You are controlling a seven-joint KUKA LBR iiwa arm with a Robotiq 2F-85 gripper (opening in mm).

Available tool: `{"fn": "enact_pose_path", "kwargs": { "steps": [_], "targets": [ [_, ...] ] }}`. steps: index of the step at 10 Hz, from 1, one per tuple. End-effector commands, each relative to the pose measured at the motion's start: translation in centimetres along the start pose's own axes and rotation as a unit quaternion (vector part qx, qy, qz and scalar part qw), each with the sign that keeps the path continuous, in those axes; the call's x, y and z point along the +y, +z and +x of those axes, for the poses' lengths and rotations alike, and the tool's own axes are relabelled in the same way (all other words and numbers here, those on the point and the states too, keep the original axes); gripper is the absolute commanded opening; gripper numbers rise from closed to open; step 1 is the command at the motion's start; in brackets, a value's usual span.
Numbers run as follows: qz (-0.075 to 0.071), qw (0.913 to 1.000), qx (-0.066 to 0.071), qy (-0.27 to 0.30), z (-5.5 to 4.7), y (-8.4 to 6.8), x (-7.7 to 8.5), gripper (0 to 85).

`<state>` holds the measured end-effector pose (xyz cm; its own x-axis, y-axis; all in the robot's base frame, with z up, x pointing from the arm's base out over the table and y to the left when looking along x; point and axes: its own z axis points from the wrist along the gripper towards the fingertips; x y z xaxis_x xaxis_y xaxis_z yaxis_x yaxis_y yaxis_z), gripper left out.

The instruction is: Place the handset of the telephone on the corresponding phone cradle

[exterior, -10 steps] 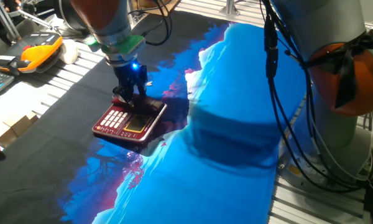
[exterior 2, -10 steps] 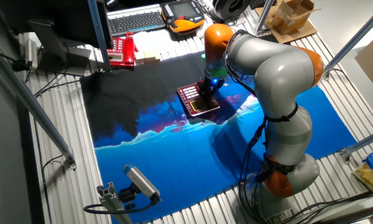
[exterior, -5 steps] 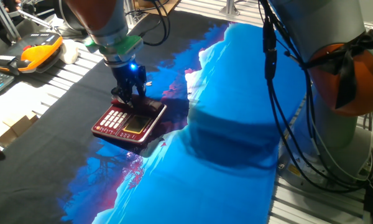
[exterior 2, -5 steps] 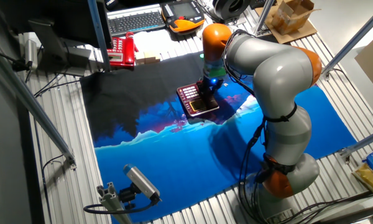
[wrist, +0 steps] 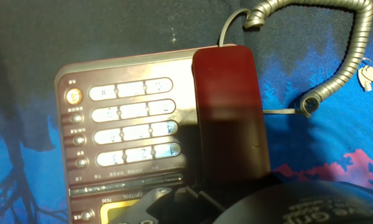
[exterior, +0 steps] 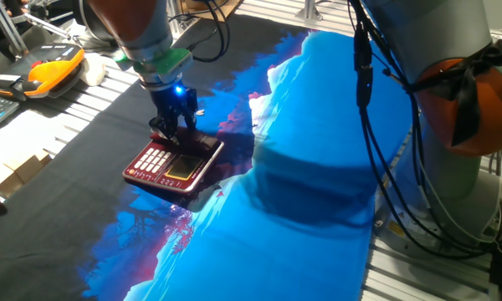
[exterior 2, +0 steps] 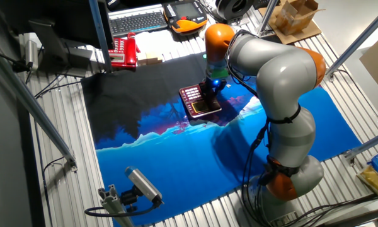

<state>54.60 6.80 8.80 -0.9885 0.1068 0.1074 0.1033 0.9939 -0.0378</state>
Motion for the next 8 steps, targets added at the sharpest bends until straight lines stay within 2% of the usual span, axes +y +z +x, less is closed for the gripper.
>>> {"fn": "enact_pose_path", "kwargs": {
  "steps": [1, 6, 8],
  "targets": [
    [0.0, 1.0, 0.0, 0.002, 0.03, 0.01, 0.02, 34.0],
    [0.0, 1.0, 0.001, 0.003, 0.1, 0.05, 0.06, 34.0],
    [-0.005, 1.0, 0.001, 0.008, 0.1, 0.04, 0.06, 34.0]
  ]
}}
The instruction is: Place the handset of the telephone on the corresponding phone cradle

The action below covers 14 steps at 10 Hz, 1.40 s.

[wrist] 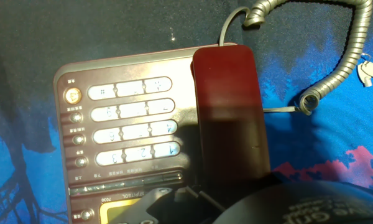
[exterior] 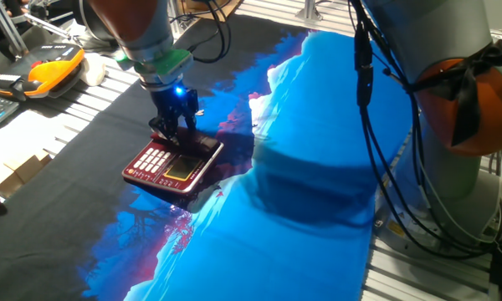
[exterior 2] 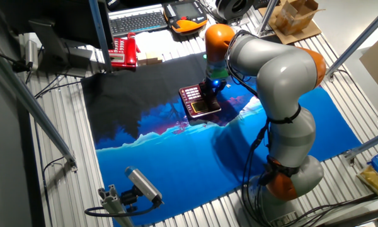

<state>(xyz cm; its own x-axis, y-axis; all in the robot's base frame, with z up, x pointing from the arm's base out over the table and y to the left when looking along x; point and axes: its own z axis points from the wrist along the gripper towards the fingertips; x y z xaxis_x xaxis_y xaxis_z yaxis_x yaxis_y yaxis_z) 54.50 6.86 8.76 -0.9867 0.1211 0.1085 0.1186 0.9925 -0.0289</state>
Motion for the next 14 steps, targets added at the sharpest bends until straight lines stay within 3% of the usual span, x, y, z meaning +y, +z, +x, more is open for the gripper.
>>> {"fn": "enact_pose_path", "kwargs": {
  "steps": [1, 2, 3, 7, 9, 10, 12, 13, 14],
  "targets": [
    [0.0, 1.0, 0.0, -0.002, 0.0, -0.01, 0.0, 51.0],
    [0.0, 1.0, 0.007, -0.003, 0.01, -0.02, 0.02, 51.0],
    [0.006, 0.9999, 0.005, -0.011, -0.01, -0.04, 0.02, 51.0],
    [0.001, 0.9999, 0.004, -0.012, 0.01, -0.06, 0.07, 51.0],
    [0.006, 0.9999, 0.002, -0.011, 0.01, -0.07, 0.06, 51.0],
    [0.004, 0.9999, 0.014, -0.004, 0.01, -0.09, 0.07, 51.0],
    [0.004, 0.9998, 0.02, 0.008, 0.03, -0.14, 0.09, 51.0],
    [0.004, 0.9998, 0.016, 0.01, 0.05, -0.16, 0.1, 68.0],
    [0.003, 0.9998, 0.013, 0.013, 0.09, -0.18, 0.14, 68.0]
  ]
}}
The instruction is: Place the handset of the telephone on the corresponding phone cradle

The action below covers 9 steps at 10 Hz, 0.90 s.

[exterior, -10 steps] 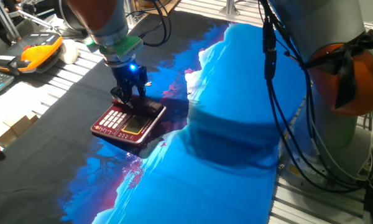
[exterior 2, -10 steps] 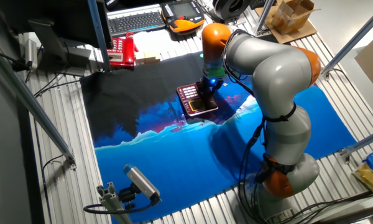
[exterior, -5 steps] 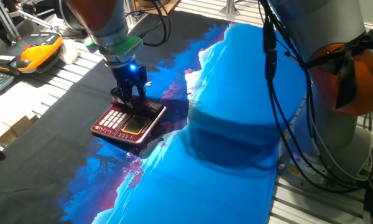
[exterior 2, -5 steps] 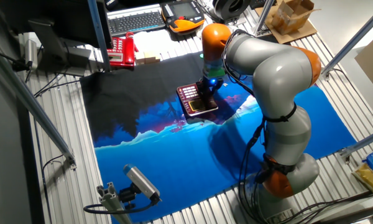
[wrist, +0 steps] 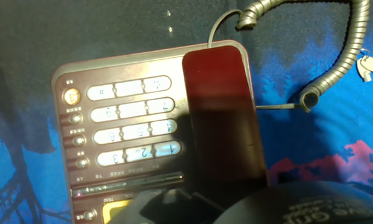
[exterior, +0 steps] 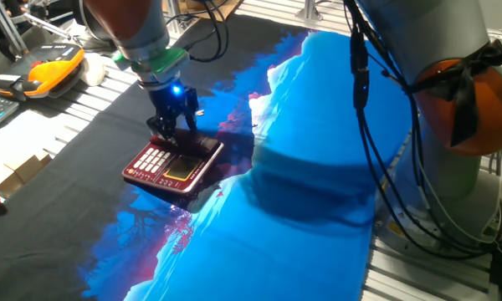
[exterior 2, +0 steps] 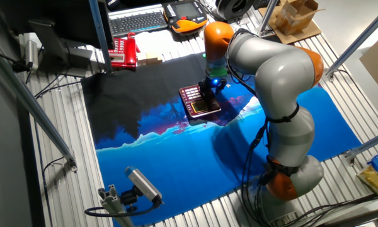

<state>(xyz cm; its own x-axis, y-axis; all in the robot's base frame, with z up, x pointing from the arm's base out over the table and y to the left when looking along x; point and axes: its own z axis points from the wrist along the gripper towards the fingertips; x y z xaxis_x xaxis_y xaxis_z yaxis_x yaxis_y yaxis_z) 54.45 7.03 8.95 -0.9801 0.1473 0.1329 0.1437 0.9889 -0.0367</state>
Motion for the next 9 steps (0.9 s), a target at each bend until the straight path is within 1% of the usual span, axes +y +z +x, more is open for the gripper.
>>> {"fn": "enact_pose_path", "kwargs": {
  "steps": [1, 3, 4, 5, 6, 7, 8, 9],
  "targets": [
    [0.001, 1.0, -0.001, 0.001, 0.0, 0.0, 0.0, 68.0],
    [0.003, 1.0, -0.004, 0.001, 0.0, -0.1, 0.0, 68.0],
    [0.008, 1.0, -0.004, 0.004, 0.1, -0.5, -0.1, 68.0],
    [0.008, 0.9999, 0.001, 0.007, 0.3, -1.4, -0.2, 68.0],
    [0.015, 0.9999, 0.003, 0.007, 0.7, -2.9, -0.6, 68.0],
    [0.018, 0.9998, 0.009, 0.003, 0.9, -4.3, -1.1, 68.0],
    [0.015, 0.9998, 0.014, -0.007, 1.1, -5.9, -1.8, 68.0],
    [0.018, 0.9993, 0.023, -0.022, 1.4, -7.4, -2.6, 51.0]
  ]
}}
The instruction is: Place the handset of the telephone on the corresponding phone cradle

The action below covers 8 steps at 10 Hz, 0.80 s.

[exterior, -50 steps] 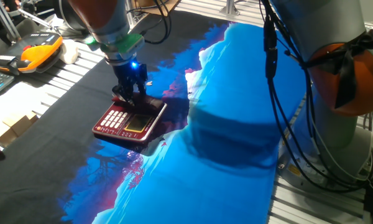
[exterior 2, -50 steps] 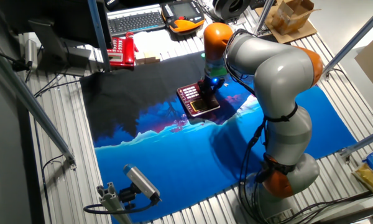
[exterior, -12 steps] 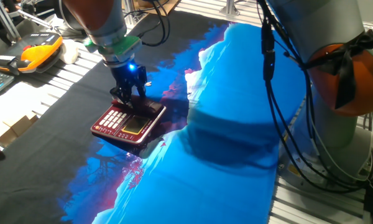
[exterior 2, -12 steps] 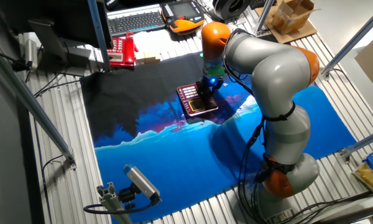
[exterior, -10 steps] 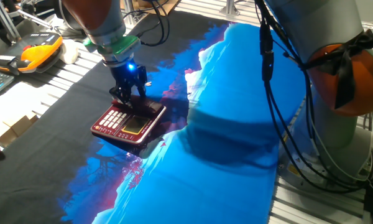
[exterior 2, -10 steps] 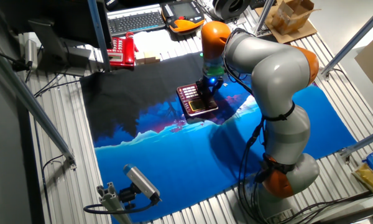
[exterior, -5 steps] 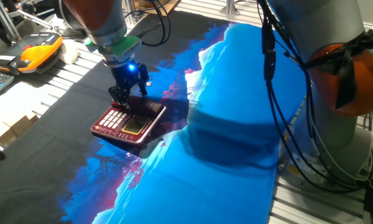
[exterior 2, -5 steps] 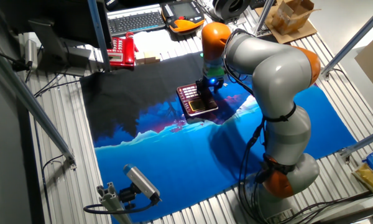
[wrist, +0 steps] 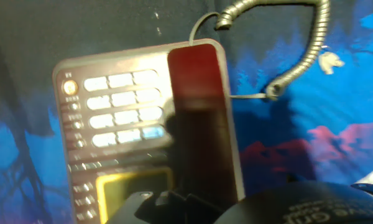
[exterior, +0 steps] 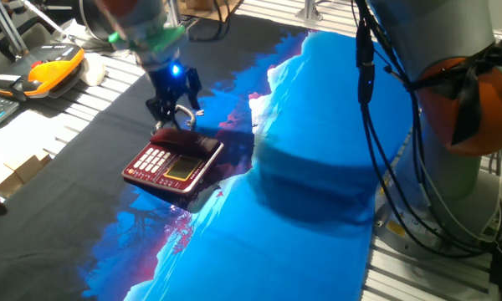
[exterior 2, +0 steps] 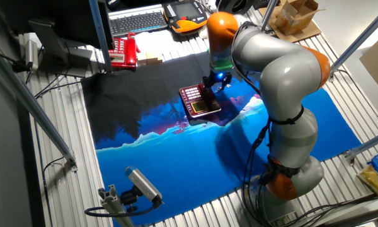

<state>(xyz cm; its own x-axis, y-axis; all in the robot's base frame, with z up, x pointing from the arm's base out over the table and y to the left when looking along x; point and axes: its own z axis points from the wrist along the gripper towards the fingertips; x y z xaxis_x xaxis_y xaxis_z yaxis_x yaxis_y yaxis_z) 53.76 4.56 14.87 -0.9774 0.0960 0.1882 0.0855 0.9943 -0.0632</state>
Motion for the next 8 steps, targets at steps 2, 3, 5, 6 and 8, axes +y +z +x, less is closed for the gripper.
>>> {"fn": "enact_pose_path", "kwargs": {
  "steps": [2, 3, 5, 6, 8],
  "targets": [
    [-0.014, 0.9993, 0.026, -0.025, 1.0, -4.6, -2.1, 17.0],
    [-0.028, 0.9986, 0.024, -0.038, 1.3, -5.6, -3.0, 0.0],
    [-0.018, 0.9987, -0.018, -0.043, 2.4, -7.5, -4.9, 0.0],
    [-0.022, 0.9977, -0.044, -0.048, 3.0, -8.3, -6.0, 0.0],
    [-0.03, 0.9963, -0.053, -0.06, 3.6, -9.3, -7.7, 0.0]
  ]
}}
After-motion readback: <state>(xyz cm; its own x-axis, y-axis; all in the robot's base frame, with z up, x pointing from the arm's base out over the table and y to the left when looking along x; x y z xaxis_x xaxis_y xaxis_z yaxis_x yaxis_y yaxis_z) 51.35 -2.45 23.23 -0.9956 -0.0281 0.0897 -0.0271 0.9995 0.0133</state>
